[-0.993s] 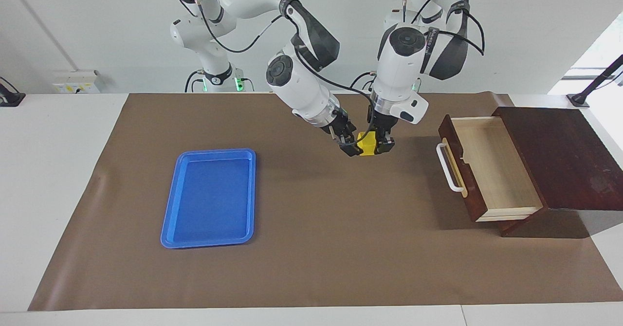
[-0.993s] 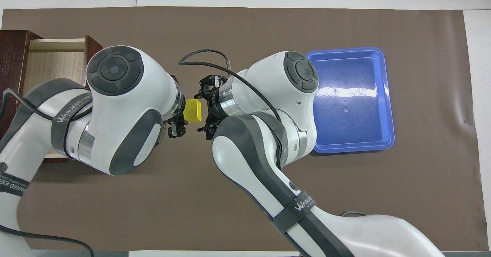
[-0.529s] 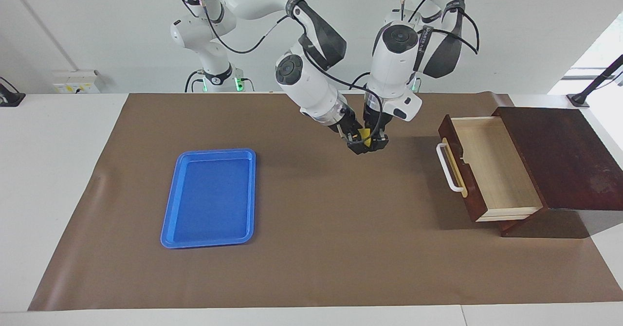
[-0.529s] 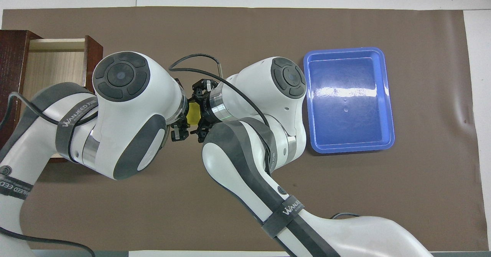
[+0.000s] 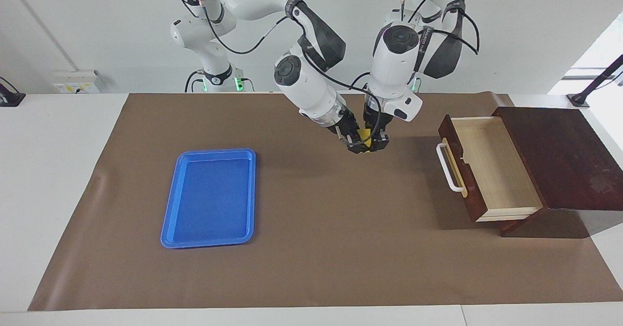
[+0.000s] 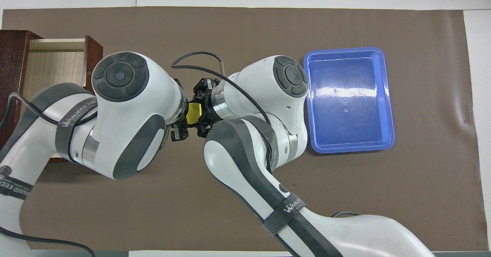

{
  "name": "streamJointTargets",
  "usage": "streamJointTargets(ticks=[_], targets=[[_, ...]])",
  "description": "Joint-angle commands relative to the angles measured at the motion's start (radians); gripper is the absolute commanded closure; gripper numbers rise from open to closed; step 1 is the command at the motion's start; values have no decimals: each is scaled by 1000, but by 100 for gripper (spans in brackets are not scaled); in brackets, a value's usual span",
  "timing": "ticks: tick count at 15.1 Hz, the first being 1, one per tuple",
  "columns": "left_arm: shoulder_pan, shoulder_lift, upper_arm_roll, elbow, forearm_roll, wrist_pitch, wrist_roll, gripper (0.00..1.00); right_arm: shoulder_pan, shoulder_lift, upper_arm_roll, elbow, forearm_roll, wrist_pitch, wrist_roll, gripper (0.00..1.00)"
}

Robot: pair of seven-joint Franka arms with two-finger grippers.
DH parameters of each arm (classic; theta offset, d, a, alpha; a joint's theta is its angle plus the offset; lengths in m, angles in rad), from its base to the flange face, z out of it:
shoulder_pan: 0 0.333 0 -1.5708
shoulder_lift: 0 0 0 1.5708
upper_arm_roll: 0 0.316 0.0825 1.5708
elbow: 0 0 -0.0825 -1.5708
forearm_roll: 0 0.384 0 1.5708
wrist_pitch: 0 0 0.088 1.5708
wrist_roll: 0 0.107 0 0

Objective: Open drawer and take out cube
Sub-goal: 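Grasp the yellow cube with the right gripper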

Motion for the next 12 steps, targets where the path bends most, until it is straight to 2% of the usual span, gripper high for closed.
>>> streamJointTargets(ticks=[1, 5, 6, 7, 8, 9, 12], targets=[[-7, -32, 11, -37, -15, 19, 11, 100, -7, 14, 4, 20, 3, 9, 15, 100], [-6, -32, 11, -37, -15, 19, 14, 100, -11, 14, 4, 20, 0, 13, 14, 100], [-4, -32, 11, -34, -15, 19, 17, 90, -13, 14, 4, 20, -1, 13, 12, 100], [-1, -30, 13, -30, -15, 21, 24, 54, -15, 14, 2, 20, -1, 13, 12, 100], [0, -30, 14, -30, -15, 19, 35, 23, -15, 14, 2, 20, -1, 15, 12, 100], [5, -30, 16, -27, -13, 18, 46, 0, -15, 14, 2, 20, -1, 15, 11, 100], [65, -47, 19, -26, -13, 10, 113, 0, -16, 14, -1, 20, -1, 15, 7, 100]])
